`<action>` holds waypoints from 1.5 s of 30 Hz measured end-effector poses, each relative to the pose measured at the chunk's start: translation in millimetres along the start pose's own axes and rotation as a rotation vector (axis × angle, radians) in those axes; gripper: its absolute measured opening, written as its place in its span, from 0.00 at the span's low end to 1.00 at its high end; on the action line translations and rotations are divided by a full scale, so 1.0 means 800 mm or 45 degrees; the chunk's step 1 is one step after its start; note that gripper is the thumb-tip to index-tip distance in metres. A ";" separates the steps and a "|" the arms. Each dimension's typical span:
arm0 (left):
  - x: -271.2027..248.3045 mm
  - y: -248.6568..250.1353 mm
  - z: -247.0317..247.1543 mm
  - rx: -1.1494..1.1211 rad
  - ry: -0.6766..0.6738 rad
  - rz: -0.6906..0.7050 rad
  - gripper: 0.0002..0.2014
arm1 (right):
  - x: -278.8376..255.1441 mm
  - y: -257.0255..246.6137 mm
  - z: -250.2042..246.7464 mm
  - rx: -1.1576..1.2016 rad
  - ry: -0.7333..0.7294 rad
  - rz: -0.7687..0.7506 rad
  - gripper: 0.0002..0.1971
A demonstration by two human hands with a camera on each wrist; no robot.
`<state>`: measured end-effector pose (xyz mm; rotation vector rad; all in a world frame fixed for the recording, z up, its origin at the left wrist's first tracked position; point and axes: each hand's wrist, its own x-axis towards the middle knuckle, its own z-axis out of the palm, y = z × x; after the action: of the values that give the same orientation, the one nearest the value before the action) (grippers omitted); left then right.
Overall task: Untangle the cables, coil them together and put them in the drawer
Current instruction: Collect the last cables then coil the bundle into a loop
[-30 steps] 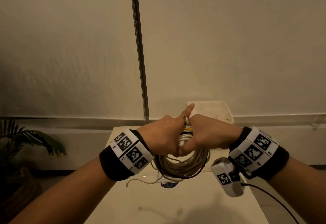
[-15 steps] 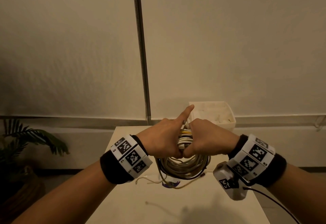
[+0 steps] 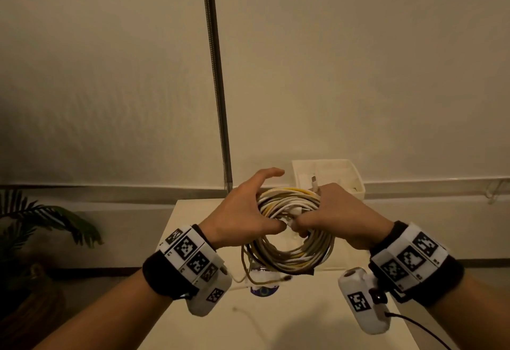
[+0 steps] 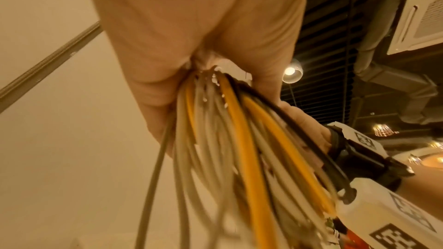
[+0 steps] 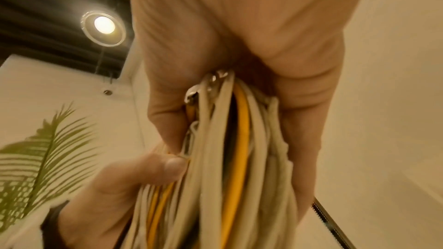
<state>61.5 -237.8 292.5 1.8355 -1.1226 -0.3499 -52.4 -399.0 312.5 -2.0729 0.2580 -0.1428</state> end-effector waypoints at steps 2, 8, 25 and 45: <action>-0.006 -0.004 0.007 -0.215 0.137 -0.047 0.34 | 0.001 0.006 -0.002 0.142 0.075 0.014 0.04; 0.002 -0.011 0.022 -0.481 0.246 -0.092 0.11 | -0.002 0.016 0.011 0.348 0.125 0.000 0.05; 0.024 0.033 -0.015 0.184 -0.135 0.175 0.08 | -0.009 0.010 0.007 0.448 -0.139 -0.065 0.16; 0.003 -0.017 0.055 -1.472 0.387 -0.290 0.08 | 0.006 0.037 0.034 1.054 0.308 0.133 0.03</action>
<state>42.6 -262.4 258.9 0.9117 -0.3205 -0.6516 -45.4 -391.3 273.0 -1.2166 0.3774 -0.3693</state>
